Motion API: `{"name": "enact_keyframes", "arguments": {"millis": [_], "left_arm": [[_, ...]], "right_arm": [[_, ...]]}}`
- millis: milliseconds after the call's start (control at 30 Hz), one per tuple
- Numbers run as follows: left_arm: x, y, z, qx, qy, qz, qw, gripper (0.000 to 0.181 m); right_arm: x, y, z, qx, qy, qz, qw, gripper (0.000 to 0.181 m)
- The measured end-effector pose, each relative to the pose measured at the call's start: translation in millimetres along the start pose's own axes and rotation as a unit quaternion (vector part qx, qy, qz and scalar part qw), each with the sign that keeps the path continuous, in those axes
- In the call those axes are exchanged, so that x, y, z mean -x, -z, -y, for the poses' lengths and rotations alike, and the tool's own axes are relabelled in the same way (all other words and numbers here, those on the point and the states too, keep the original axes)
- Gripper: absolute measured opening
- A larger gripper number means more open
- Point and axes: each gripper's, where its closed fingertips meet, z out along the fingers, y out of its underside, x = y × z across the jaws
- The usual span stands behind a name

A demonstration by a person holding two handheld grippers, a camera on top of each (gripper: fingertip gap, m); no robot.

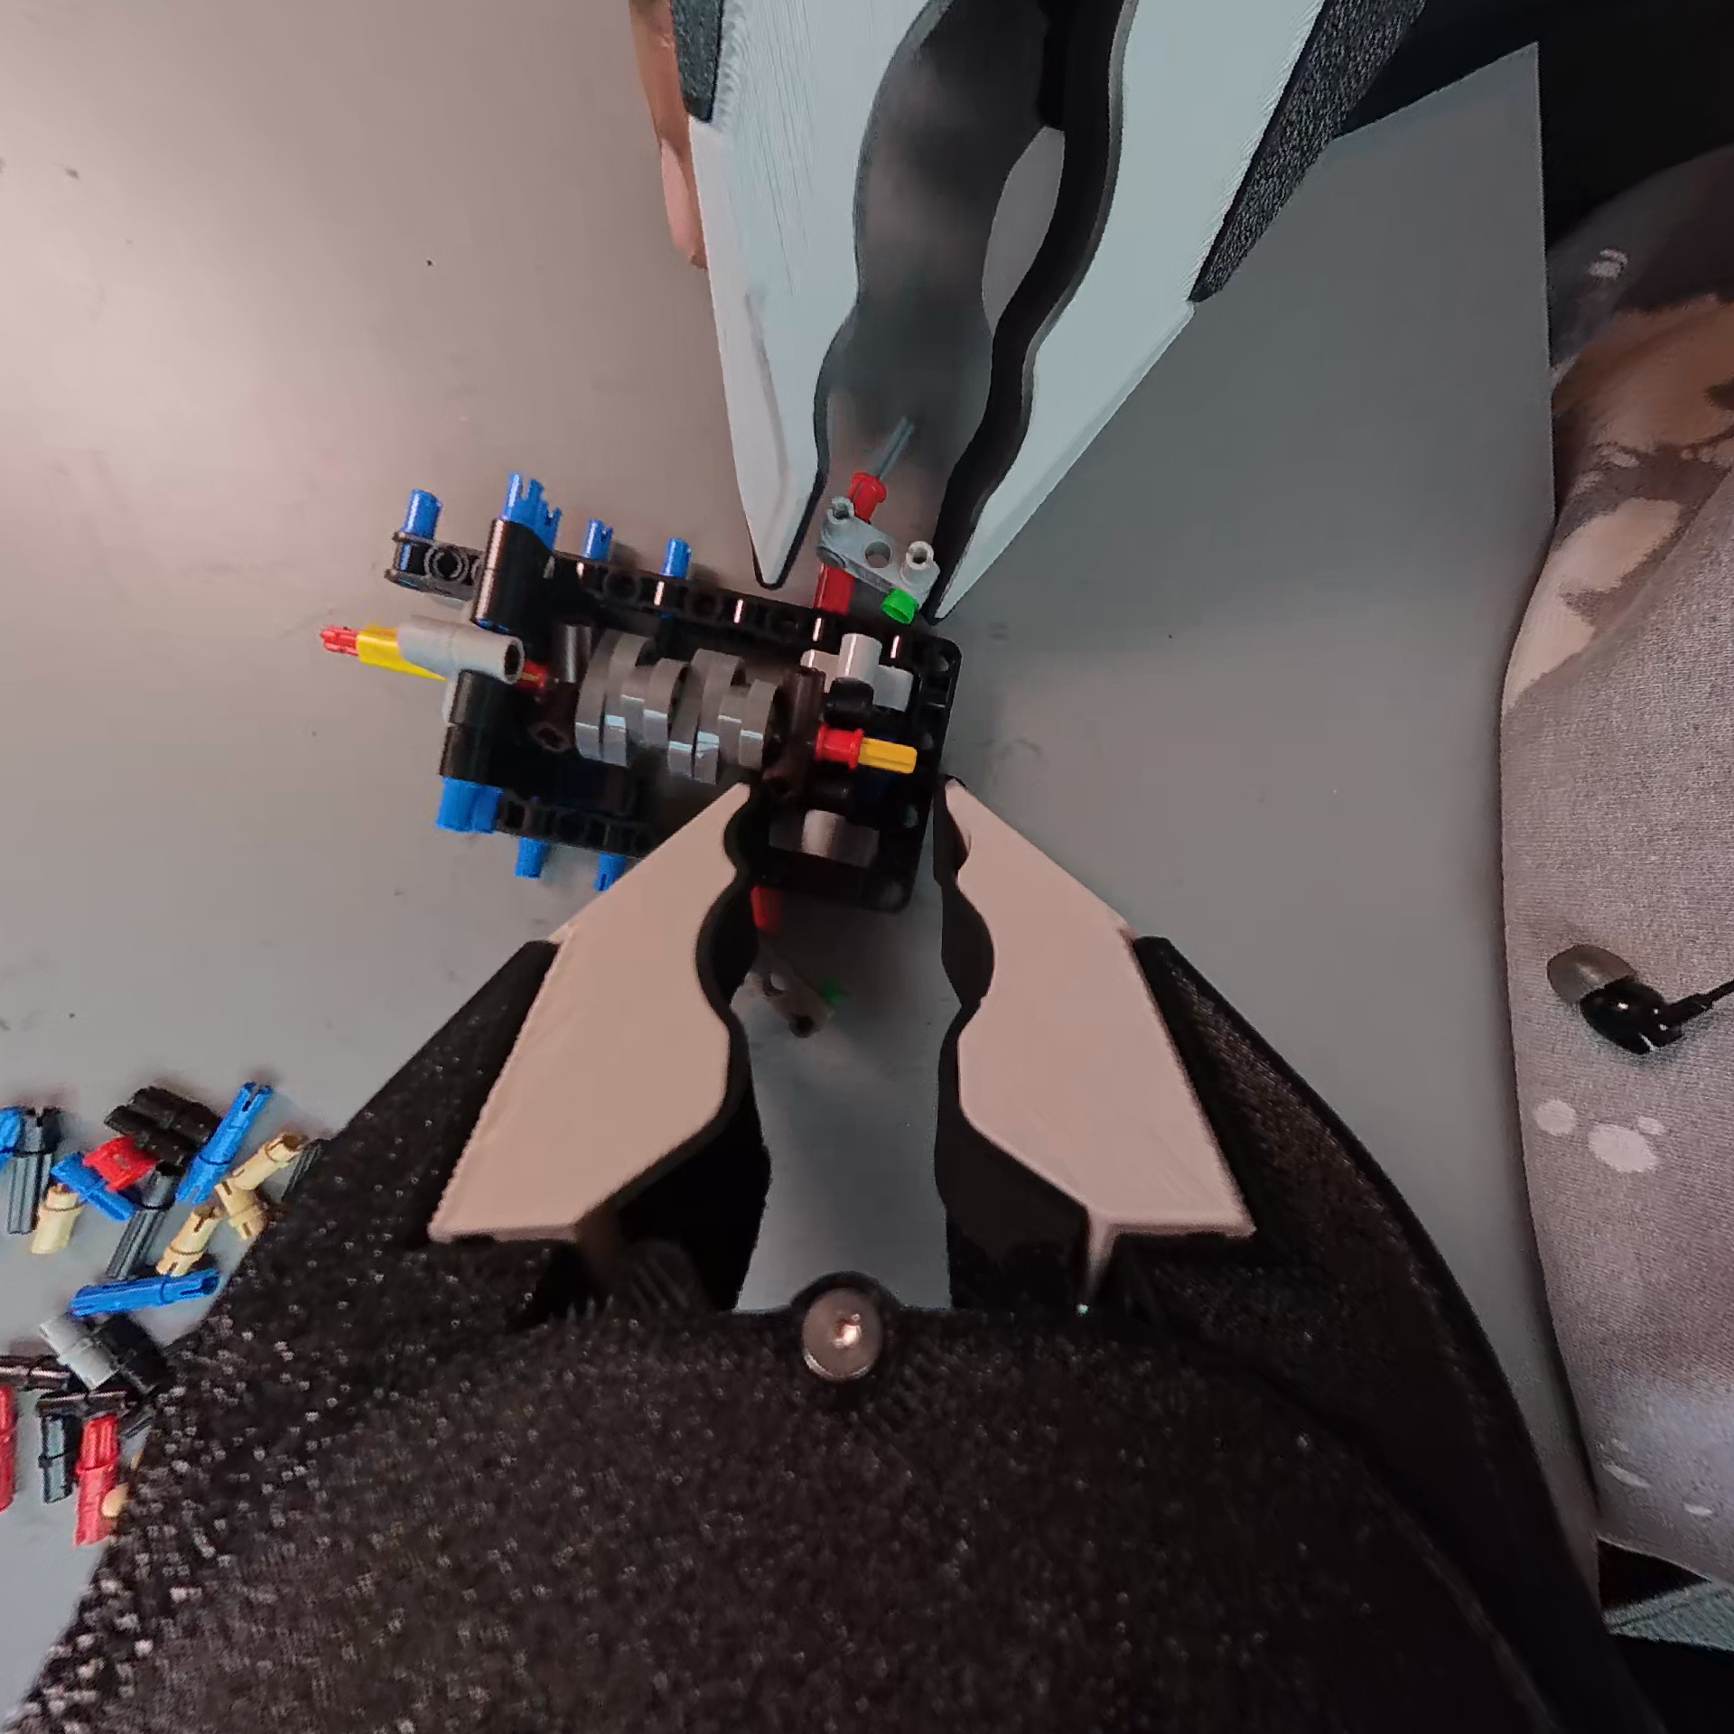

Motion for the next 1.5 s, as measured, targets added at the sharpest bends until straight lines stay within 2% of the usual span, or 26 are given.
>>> {"name": "enact_keyframes", "arguments": {"millis": [33, 400, 600, 1100, 1267, 1500], "left_arm": [[0, 0, 0, -0.002, 0.0, 0.002, 1.0, 0.035], [0, -1, 0, -0.028, 0.001, 0.012, 1.0, 0.034], [-4, -1, 1, -0.041, -0.016, 0.012, 0.999, 0.047], [4, 2, -3, -0.051, -0.033, 0.027, 0.998, 0.034], [18, 11, -7, -0.057, -0.07, 0.052, 0.995, 0.044], [31, 36, -6, -0.09, -0.071, 0.105, 0.988, 0.042]], "right_arm": [[0, 0, 0, 0.0, -0.002, 0.0, 1.0, 0.028], [0, -1, -1, 0.016, -0.005, 0.009, 1.0, 0.026], [-1, -2, 0, 0.022, 0.003, 0.014, 1.0, 0.026], [-2, 0, 8, 0.009, 0.006, 0.025, 1.0, 0.025], [2, 4, 10, 0.012, 0.004, 0.033, 0.999, 0.026], [0, 10, 16, 0.022, 0.013, 0.048, 0.999, 0.02]]}}
